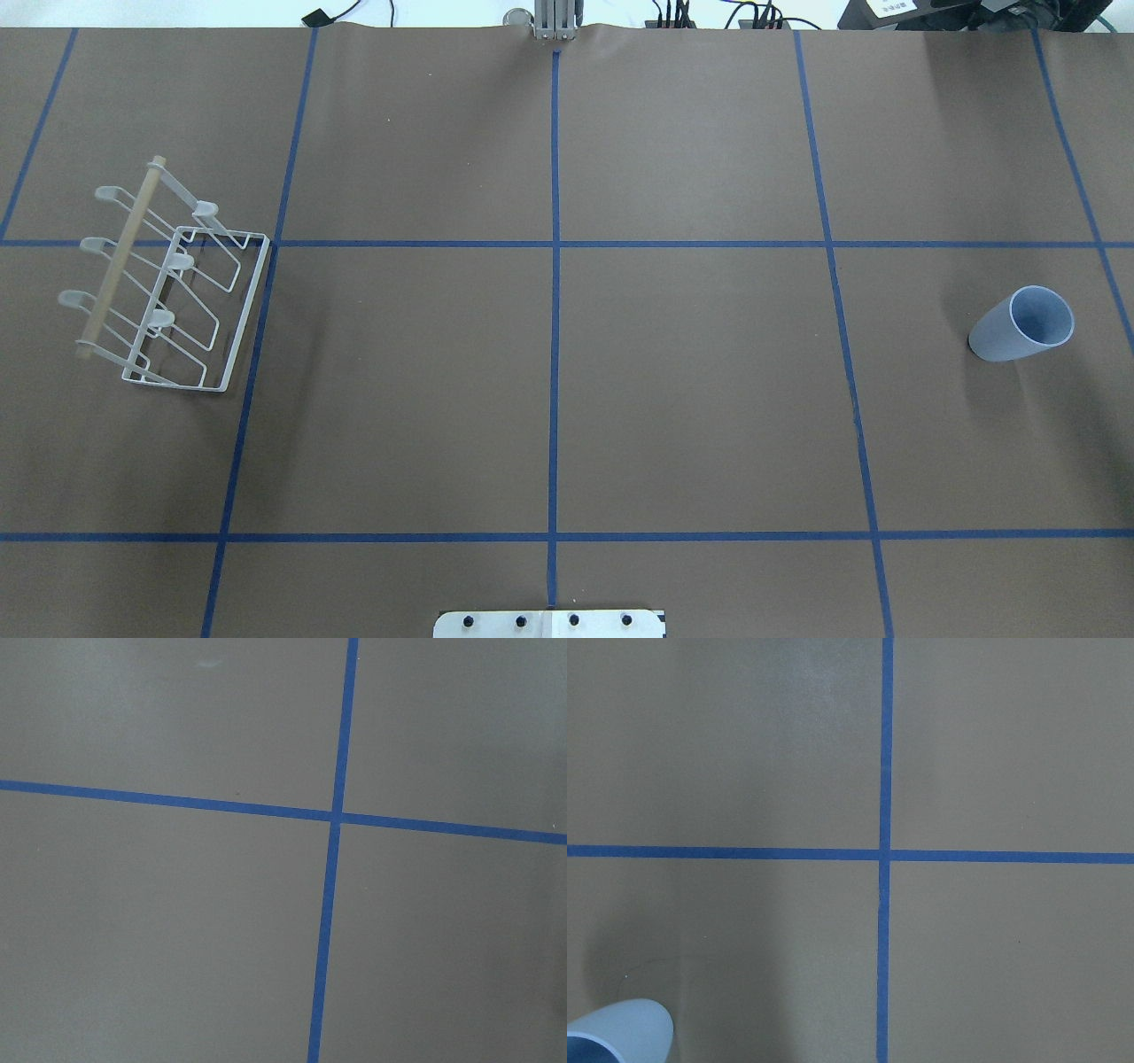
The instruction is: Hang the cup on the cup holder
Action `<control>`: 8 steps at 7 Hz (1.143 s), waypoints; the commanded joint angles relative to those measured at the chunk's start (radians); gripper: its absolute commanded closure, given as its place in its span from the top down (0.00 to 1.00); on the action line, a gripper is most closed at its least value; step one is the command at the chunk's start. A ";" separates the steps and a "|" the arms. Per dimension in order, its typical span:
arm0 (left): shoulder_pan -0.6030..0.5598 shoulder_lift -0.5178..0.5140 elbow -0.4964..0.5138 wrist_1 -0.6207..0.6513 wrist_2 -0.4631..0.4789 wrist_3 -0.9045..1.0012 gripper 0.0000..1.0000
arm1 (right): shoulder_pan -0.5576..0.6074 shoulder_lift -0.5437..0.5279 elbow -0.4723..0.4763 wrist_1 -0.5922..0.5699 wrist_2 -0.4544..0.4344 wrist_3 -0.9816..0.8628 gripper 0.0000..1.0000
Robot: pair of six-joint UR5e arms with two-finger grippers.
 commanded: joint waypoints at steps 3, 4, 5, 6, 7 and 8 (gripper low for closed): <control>0.003 -0.005 -0.001 -0.044 -0.004 0.005 0.98 | -0.157 0.068 0.007 0.002 0.092 0.006 1.00; 0.003 -0.005 -0.003 -0.044 -0.004 0.005 0.98 | -0.187 0.075 0.010 0.002 0.084 -0.003 1.00; 0.003 -0.005 -0.004 -0.044 -0.004 0.005 0.98 | -0.223 0.075 0.006 0.005 0.070 -0.011 1.00; 0.003 -0.005 0.002 -0.044 -0.004 0.005 0.98 | -0.243 0.074 -0.011 0.048 0.048 -0.019 1.00; 0.003 -0.005 0.005 -0.043 -0.004 0.004 0.98 | -0.252 0.069 -0.032 0.071 0.048 -0.020 1.00; 0.005 -0.005 0.012 -0.043 -0.004 0.005 0.98 | -0.266 0.066 -0.034 0.074 0.048 -0.020 1.00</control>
